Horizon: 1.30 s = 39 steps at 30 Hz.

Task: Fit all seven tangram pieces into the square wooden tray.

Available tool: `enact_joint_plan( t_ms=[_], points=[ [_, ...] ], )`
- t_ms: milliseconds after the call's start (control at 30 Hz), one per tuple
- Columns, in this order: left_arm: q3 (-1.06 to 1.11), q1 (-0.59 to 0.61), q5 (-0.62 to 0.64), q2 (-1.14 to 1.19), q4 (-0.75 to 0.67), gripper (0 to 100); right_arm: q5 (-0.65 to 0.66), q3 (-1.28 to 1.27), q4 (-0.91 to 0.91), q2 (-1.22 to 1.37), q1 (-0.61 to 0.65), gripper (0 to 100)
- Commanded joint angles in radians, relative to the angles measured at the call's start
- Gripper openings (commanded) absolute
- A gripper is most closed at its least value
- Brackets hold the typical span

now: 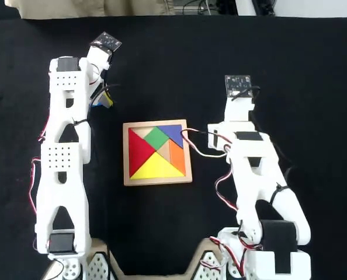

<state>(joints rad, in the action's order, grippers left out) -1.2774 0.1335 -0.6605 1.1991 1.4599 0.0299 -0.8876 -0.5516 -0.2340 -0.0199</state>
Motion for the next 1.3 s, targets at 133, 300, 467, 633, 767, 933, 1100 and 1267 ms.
enact_joint_plan(
  t_ms=[133, 300, 467, 633, 767, 933, 1100, 1267],
  points=[
    [-0.054, 0.008, 0.043, -0.008, 0.008, 29, 0.009, 0.061, 0.012, 0.001, 0.017, 1.2],
    [-0.048, 0.008, 0.048, -0.006, 0.002, 29, 0.009, 0.061, 0.012, 0.002, 0.017, 1.2],
    [-0.044, 0.005, 0.049, -0.005, 0.008, 29, 0.009, 0.061, 0.012, 0.004, 0.015, 1.2],
    [-0.001, 0.021, 0.049, -0.005, 0.008, 29, 0.009, 0.061, 0.012, 0.005, 0.017, 1.2],
    [0.018, 0.019, 0.049, -0.005, 0.008, 29, 0.009, 0.059, 0.012, 0.005, 0.017, 1.2],
    [0.021, 0.013, 0.049, -0.005, 0.008, 28, 0.009, 0.058, 0.012, 0.005, 0.017, 1.2],
    [0.021, 0.013, 0.048, -0.005, 0.003, 22, 0.009, 0.058, 0.012, 0.005, 0.015, 1.2],
    [0.021, 0.013, 0.046, -0.005, 0.002, 19, 0.009, 0.058, 0.012, 0.005, 0.014, 1.2]
  ],
)
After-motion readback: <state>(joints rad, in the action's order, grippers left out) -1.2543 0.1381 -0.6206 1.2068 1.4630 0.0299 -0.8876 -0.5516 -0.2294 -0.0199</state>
